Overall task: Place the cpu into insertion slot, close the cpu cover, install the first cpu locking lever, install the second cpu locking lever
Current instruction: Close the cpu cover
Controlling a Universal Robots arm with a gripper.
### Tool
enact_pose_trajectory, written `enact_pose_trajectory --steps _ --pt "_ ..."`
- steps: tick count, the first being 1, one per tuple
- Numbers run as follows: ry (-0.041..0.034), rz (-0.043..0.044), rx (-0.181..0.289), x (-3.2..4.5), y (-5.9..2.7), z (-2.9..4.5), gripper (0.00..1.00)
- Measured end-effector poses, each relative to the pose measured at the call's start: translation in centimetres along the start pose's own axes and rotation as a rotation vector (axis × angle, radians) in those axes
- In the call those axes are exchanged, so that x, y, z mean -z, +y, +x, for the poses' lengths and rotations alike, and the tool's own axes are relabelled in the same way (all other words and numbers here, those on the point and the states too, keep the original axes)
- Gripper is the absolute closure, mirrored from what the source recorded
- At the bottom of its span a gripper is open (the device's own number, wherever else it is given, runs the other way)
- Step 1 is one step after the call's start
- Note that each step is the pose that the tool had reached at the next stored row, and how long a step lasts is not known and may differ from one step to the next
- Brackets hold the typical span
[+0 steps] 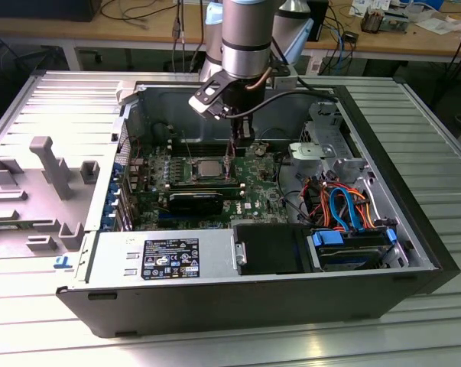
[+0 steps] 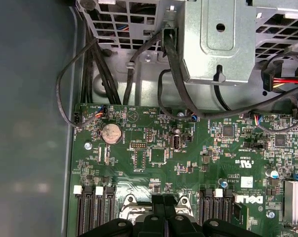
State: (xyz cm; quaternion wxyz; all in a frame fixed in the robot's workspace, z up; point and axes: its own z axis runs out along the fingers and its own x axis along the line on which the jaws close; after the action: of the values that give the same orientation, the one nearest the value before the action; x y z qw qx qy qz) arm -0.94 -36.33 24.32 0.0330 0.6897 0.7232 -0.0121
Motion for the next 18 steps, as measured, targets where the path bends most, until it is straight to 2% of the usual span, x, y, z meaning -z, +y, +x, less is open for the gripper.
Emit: enact_pose_trajectory --steps 7,18 --pt "0.0 -0.0001 0.0 0.02 -0.63 0.03 0.89" --pt "0.0 0.0 0.0 0.02 -1.11 0.05 0.89"
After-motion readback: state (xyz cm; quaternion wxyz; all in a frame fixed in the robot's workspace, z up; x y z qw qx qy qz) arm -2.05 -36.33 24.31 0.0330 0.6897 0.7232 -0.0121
